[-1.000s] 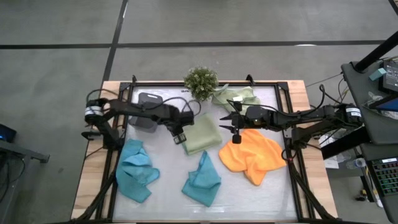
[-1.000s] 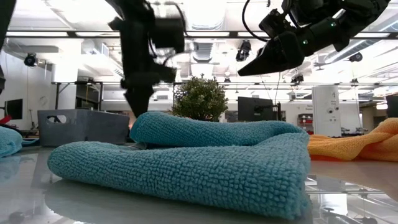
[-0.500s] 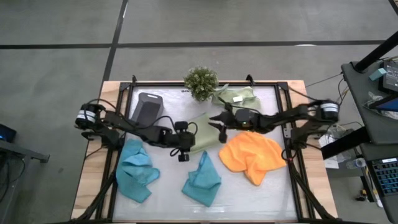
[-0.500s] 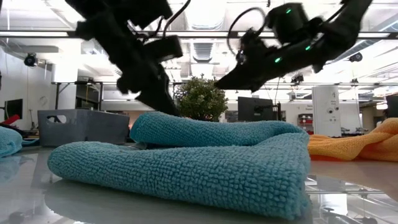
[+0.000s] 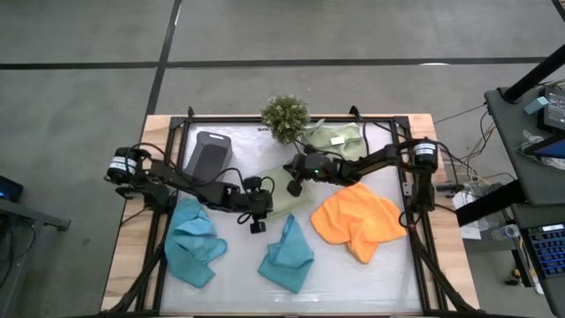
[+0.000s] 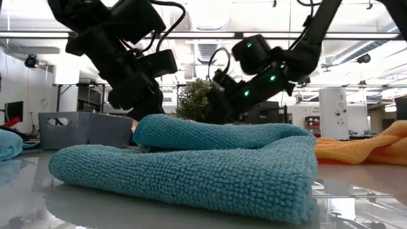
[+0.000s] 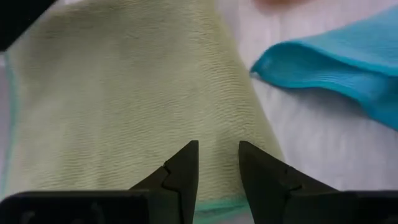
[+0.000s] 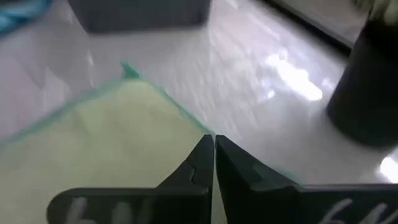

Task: Fold microfiber towels
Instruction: Fold the left green microfiber cloth

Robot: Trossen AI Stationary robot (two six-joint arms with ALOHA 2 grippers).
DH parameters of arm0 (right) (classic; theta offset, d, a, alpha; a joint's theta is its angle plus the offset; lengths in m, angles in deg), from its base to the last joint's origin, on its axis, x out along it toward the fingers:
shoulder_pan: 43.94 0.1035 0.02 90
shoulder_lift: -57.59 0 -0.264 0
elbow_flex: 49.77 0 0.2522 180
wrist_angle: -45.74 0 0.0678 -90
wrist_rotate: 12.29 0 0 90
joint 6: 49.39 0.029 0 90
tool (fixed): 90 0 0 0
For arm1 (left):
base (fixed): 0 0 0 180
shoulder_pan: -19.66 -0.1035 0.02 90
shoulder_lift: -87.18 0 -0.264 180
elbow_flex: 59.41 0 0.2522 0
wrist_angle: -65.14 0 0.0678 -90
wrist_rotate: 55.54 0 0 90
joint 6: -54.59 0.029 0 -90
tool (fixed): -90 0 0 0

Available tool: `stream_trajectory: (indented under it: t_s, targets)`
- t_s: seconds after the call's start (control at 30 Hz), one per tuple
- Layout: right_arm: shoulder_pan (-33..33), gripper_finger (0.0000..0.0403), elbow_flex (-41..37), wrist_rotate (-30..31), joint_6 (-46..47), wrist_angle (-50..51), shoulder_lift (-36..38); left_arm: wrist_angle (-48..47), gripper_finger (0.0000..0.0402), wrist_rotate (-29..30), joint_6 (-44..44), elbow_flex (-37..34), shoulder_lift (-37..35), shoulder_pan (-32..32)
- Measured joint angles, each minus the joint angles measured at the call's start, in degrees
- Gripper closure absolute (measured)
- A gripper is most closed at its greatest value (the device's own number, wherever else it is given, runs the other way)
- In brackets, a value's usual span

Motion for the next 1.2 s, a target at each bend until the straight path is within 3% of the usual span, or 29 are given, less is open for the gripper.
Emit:
stream_trajectory:
  t_s: [0.27, 0.57, 0.83, 1.2]
  targets:
    - [-1.6, 0.0394, 3.4, 1.2, 2.0, 6.6, -3.2, 0.3, 0.0302, -3.9, -4.3, -0.2, 0.2, 0.8]
    - [-1.5, 0.0394, 3.5, 2.3, -0.3, 7.1, -2.4, 0.3, 0.0301, -4.1, -5.8, -0.3, 0.1, 1.0]
    - [0.7, 0.0394, 3.5, 2.1, -1.7, 9.5, 1.9, 0.3, 0.0301, -4.0, -5.3, 0.7, -2.3, 1.0]
    - [4.4, 0.0394, 3.5, 1.7, 0.8, 20.1, 10.0, 0.2, 0.0301, -3.7, -4.0, 0.3, -3.8, 1.0]
